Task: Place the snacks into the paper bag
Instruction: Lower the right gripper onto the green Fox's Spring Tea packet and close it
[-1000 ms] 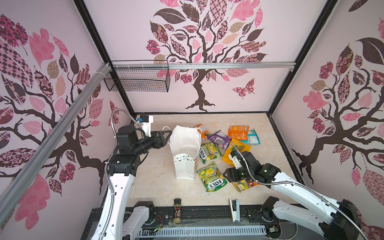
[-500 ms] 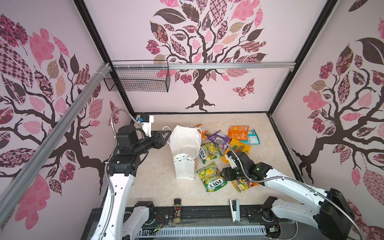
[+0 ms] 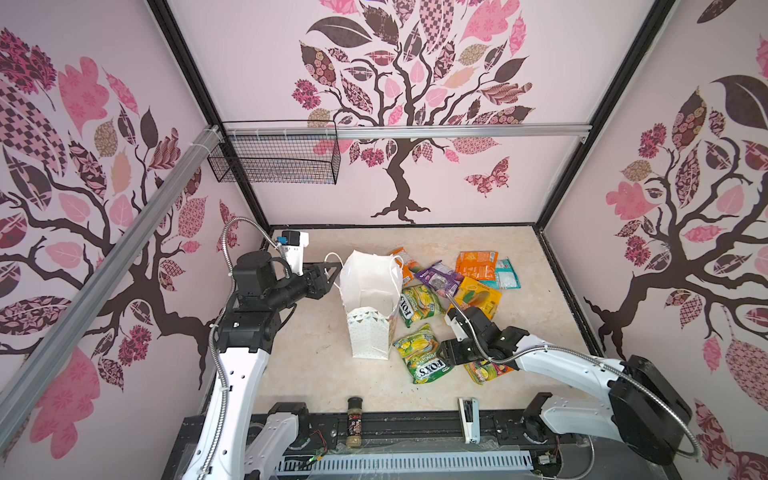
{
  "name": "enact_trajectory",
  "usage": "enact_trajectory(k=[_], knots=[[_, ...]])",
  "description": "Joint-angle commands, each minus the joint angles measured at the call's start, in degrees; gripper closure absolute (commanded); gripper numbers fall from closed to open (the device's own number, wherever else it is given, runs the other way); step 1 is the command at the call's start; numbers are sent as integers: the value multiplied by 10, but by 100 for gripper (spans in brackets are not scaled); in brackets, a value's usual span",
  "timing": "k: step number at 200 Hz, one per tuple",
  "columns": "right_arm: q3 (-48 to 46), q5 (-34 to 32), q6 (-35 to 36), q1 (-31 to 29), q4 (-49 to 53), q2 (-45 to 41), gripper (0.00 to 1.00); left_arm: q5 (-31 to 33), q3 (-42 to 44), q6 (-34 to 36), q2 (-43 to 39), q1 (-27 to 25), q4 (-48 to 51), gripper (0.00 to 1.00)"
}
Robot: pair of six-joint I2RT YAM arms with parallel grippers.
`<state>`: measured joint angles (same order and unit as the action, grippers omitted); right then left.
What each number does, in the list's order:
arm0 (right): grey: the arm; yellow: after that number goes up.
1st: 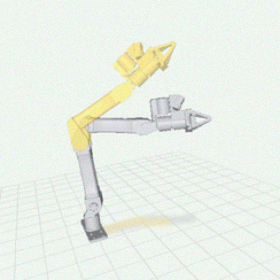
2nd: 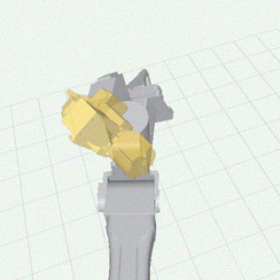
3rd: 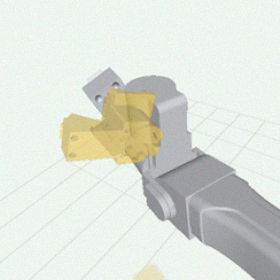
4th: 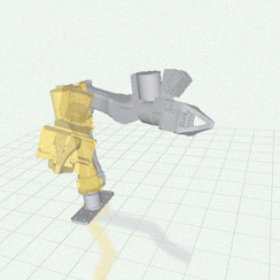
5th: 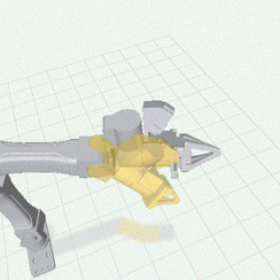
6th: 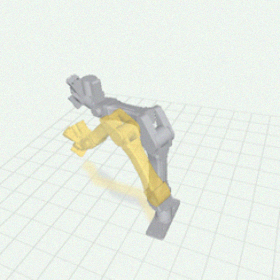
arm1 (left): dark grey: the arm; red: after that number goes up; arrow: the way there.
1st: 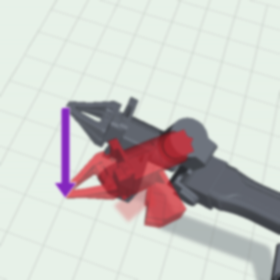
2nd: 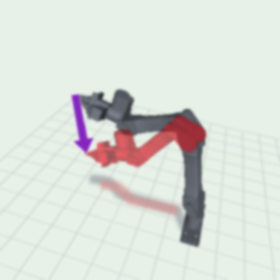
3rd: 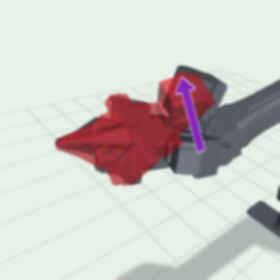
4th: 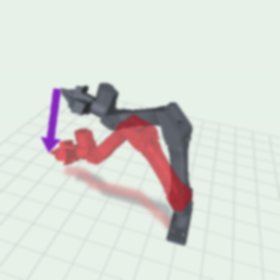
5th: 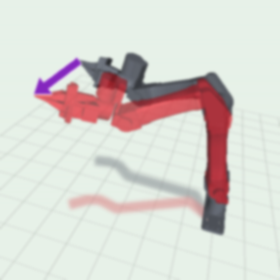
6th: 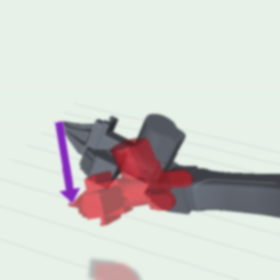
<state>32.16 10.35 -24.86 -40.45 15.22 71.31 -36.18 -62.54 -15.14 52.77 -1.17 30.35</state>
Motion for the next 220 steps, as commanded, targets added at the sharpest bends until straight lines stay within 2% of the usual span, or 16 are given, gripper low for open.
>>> enact_trajectory(k=[1, 75, 154, 186, 220], knots=[[1, 12, 16, -3, -28, 19, 32, -6, 7, 6, -1, -1, -4, 58], [-6, 50, 17, -4, -70, 30, 34, -7, 10, 2, 1, -1, -12, 65], [-11, 23, 22, -4, -68, 56, 43, -8, 10, 4, 0, -1, -9, 69], [-9, 31, 24, -4, -69, 80, 46, -8, 10, 3, 2, -1, -9, 70], [-16, 43, 16, -4, -87, 81, 54, -9, 11, 1, 3, -1, -12, 71]])
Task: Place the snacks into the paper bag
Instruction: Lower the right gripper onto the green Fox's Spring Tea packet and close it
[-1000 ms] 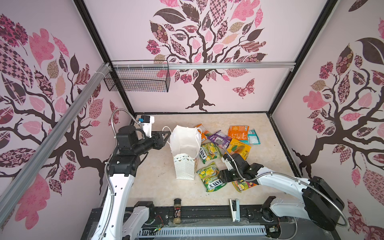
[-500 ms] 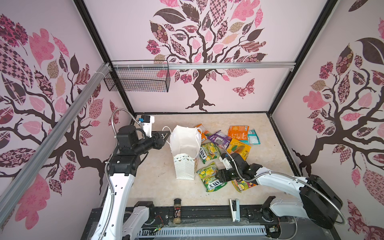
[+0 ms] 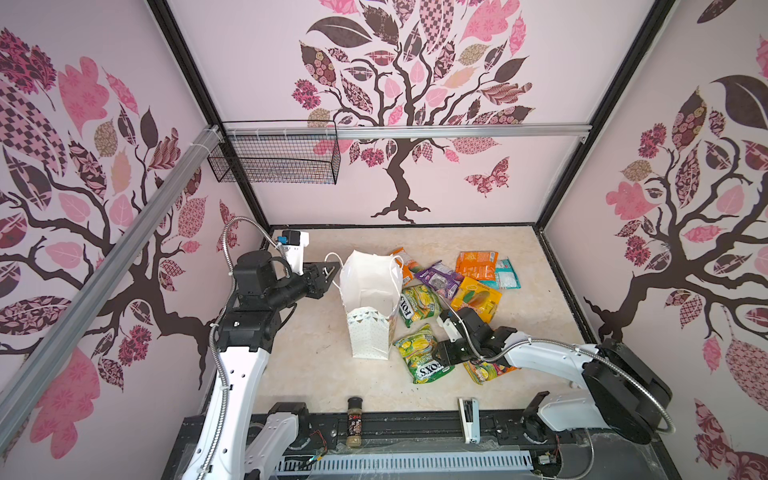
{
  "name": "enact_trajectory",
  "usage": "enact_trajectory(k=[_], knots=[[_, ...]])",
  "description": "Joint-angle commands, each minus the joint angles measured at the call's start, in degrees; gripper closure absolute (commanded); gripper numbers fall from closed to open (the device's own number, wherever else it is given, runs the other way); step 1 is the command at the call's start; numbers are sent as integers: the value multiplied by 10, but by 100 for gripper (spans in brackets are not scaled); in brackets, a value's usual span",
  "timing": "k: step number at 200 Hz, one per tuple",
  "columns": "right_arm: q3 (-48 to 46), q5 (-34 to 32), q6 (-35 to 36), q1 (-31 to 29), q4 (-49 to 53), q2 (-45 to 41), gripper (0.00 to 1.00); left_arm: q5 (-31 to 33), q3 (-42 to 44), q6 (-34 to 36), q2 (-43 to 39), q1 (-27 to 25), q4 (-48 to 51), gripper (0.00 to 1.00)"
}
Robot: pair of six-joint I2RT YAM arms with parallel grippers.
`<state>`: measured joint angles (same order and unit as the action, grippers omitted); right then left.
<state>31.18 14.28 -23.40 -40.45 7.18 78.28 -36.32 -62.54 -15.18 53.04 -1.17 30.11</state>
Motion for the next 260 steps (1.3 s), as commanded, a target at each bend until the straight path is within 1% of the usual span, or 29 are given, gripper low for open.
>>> enact_trajectory(k=[1, 22, 36, 63, 96, 115, 147, 208, 260], knots=[[-6, 3, 1, -3, -7, 11, 54, -8, 11, 2, 1, -1, -9, 71], [-8, 5, -2, -4, -11, 7, 60, -7, 11, 2, 2, -1, -9, 71], [-7, 4, -3, -4, -10, 7, 67, -8, 11, 0, 4, -1, -10, 72], [-6, 0, -4, -4, -8, 7, 73, -11, 10, 1, 5, -1, -11, 73], [-8, 3, -8, -4, -14, 4, 93, -13, 11, -1, 5, -1, -12, 75], [-5, 5, -12, -4, -12, -4, 99, -14, 12, 0, 4, -1, -12, 75], [-5, 4, -11, -4, -5, -32, 100, -19, 12, -3, 6, -1, -14, 75], [-12, 13, -26, -4, -5, -119, 100, -19, 12, 1, 1, -1, -10, 76], [6, 13, -33, -4, -3, -169, 100, -20, 11, 3, -6, -1, -6, 77]])
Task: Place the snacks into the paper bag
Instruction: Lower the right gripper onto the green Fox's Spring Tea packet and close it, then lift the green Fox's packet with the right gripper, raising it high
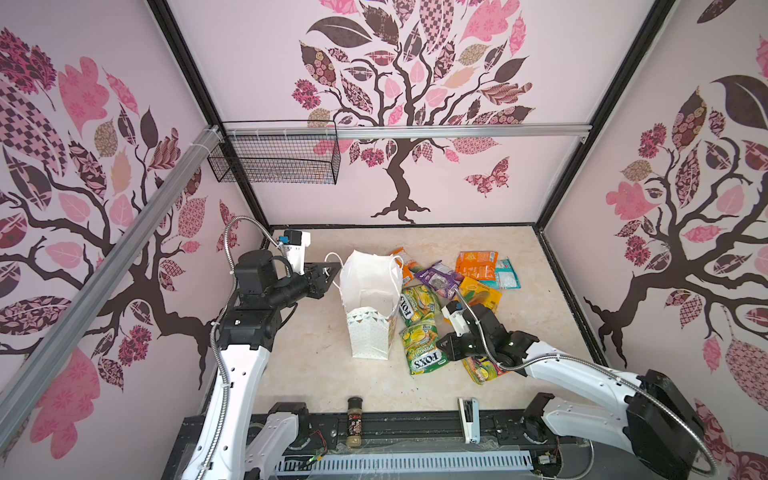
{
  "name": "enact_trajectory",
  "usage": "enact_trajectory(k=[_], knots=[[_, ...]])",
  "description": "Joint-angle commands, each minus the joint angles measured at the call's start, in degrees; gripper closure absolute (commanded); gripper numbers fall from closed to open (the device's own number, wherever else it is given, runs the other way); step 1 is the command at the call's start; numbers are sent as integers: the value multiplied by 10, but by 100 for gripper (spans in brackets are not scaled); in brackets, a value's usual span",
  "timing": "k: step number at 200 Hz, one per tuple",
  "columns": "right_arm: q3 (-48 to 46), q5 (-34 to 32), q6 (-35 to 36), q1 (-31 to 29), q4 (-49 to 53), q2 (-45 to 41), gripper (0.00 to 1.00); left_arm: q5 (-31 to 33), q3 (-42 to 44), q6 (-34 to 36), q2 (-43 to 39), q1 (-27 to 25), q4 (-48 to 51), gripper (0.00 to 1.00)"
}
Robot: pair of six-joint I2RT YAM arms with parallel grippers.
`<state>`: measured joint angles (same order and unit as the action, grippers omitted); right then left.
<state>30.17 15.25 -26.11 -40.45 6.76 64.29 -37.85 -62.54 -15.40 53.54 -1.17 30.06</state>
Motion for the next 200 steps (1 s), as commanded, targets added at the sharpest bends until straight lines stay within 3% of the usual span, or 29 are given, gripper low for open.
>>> enact_trajectory(k=[1, 125, 200], knots=[[16, 4, -5, -4, 2, -29, 100, -5, 12, 5, -12, -1, -6, 77], [51, -56, -12, -3, 30, -161, 100, -15, 15, 2, -12, -1, -16, 78], [167, -76, 57, -3, 120, -107, 100, -15, 23, 5, -20, -1, -10, 78]])
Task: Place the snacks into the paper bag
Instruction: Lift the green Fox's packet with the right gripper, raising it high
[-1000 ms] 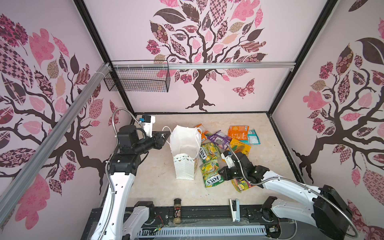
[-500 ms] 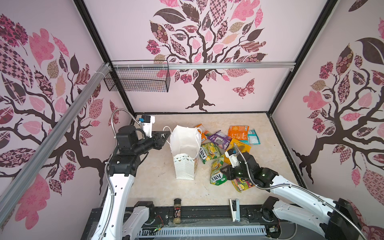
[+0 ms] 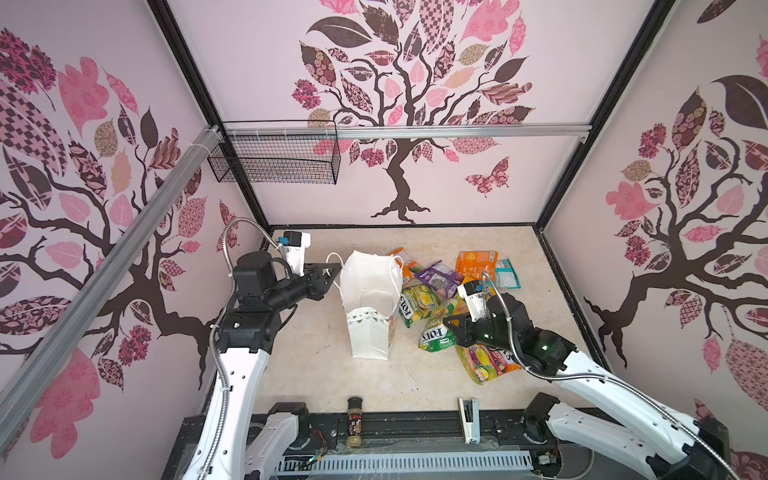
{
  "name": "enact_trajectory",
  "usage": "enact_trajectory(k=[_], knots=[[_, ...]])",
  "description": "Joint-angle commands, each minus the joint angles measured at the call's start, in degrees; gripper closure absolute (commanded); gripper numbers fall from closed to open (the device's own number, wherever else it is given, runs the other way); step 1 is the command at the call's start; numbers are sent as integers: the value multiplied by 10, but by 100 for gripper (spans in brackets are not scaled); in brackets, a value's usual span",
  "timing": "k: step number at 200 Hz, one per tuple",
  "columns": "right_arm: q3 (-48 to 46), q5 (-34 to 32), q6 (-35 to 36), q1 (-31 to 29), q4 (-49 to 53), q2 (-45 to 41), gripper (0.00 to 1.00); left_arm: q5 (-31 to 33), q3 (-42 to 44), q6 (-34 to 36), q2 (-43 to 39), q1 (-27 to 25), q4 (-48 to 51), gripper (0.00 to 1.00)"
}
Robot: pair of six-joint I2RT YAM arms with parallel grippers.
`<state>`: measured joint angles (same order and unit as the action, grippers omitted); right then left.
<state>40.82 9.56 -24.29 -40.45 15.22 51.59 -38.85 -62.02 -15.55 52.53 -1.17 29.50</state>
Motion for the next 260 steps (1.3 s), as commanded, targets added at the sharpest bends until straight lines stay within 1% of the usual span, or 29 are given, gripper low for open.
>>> enact_trajectory(k=[1, 22, 49, 92, 121, 163, 197, 260], knots=[[67, -22, 41, -3, 40, 22, 100, -5, 17, 7, -11, -1, -4, 79], [127, -32, 64, -4, 89, 41, 100, -7, 18, 4, -9, -1, -9, 78], [191, -36, 81, -3, 124, 51, 100, -8, 10, 6, -9, -1, -5, 79], [258, -47, 96, -4, 152, 64, 100, -18, 23, -12, 1, 2, -33, 79], [307, -49, 110, -4, 179, 82, 100, -24, 16, -8, 3, 4, -23, 79], [367, -41, 116, -4, 179, 97, 100, -22, 15, -2, -2, 8, -19, 79], [449, -23, 124, -4, 204, 132, 100, -34, 29, -19, 0, 7, -43, 79], [535, -7, 136, -4, 218, 172, 100, -31, 21, -12, -2, 14, -32, 79]])
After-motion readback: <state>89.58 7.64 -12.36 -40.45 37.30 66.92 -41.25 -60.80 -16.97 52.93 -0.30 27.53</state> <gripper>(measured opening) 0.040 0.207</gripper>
